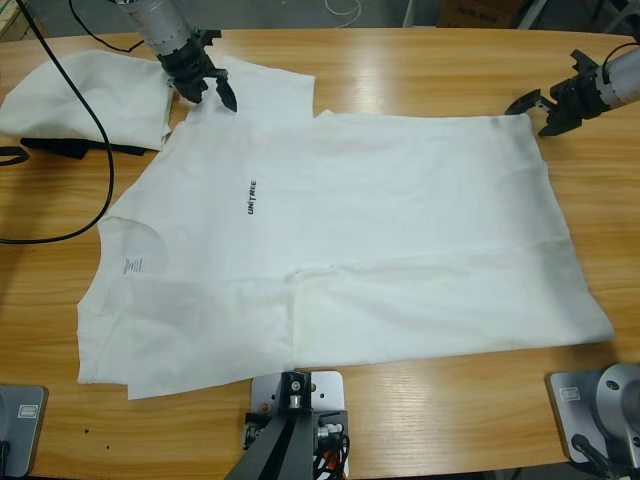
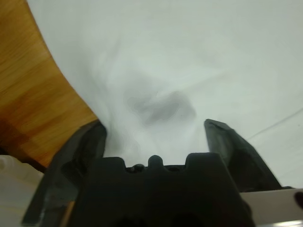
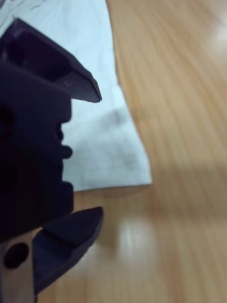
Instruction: Fold clothes
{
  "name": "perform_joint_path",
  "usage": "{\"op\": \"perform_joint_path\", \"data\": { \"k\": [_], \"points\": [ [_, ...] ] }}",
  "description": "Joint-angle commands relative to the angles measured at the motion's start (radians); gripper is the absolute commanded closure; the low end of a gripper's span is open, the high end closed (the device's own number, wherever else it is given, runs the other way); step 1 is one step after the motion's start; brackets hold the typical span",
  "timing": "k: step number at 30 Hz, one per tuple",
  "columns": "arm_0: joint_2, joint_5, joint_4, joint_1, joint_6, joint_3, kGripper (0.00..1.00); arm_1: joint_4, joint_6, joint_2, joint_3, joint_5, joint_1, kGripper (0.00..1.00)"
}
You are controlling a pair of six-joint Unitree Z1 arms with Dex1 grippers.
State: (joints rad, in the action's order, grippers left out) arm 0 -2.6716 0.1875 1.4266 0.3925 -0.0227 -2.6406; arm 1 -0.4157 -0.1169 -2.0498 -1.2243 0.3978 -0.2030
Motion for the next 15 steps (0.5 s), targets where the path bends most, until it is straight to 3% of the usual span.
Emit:
{"op": "perform_joint_path", "data": {
  "k": [1,3,4,6,8,10,15],
  "points": [
    [-0.099,0.03,0.033,-0.006,0.001,-0.132,0.394,0.018,0.031,-0.142,0.02,0.051,-0.013,0.361],
    [-0.1,0.033,0.038,-0.004,0.003,-0.136,0.438,0.018,0.034,-0.151,0.02,0.055,-0.013,0.404],
    [-0.101,0.033,0.04,-0.004,0.005,-0.136,0.535,0.018,0.035,-0.155,0.019,0.055,-0.013,0.432],
    [-0.1,0.035,0.044,-0.005,0.008,-0.137,0.636,0.017,0.038,-0.16,0.013,0.058,-0.013,0.516],
    [-0.1,0.048,0.047,-0.008,0.008,-0.141,0.963,0.014,0.04,-0.165,0.008,0.06,-0.013,0.575],
    [-0.102,0.038,0.06,-0.009,0.005,-0.141,1.0,-0.003,0.045,-0.176,-0.008,0.057,-0.013,0.68],
    [-0.11,0.058,0.078,-0.008,0.005,-0.141,1.0,-0.058,0.057,-0.206,-0.064,0.027,-0.013,0.81]
  ]
}}
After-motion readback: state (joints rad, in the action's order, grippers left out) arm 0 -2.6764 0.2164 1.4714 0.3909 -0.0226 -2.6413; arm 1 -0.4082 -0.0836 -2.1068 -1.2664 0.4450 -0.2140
